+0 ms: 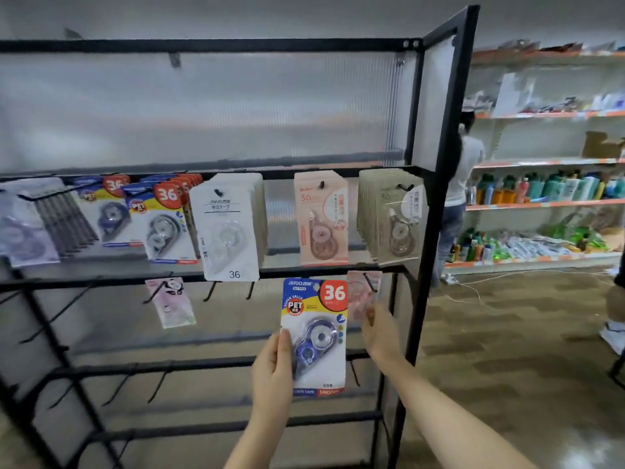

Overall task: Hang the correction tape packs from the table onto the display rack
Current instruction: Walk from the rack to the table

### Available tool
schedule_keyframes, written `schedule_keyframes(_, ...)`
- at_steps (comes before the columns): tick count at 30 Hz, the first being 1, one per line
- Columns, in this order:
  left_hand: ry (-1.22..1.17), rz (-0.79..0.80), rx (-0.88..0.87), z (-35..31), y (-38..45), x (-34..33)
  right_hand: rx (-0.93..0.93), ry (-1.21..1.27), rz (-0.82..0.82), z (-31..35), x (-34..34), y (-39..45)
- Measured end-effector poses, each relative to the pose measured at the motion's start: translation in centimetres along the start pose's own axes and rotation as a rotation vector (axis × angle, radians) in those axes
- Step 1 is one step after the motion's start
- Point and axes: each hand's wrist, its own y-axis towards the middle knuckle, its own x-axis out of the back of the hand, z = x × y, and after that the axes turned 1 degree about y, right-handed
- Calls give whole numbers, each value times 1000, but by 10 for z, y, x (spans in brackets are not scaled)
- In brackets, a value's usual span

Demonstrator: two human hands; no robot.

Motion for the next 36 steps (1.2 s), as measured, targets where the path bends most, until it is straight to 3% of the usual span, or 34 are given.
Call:
schedule_keyframes(6, 124, -112, -24, -4, -12, 71, 285, -327, 356, 38, -57, -31)
schedule_keyframes(14, 155, -269, -85, -18, 14, 152, 527, -453, 688, 120, -129, -62)
schedule_keyframes(25, 208, -371, -233, -56, 116, 272, 635, -477, 705, 237, -228, -68)
schedule_keyframes(30, 217, -357, -323, -85, 176, 310, 674, -511, 614, 288, -259, -50)
schedule_keyframes(36, 184, -316, -304, -86, 228, 328, 676, -532, 521, 319, -291, -33)
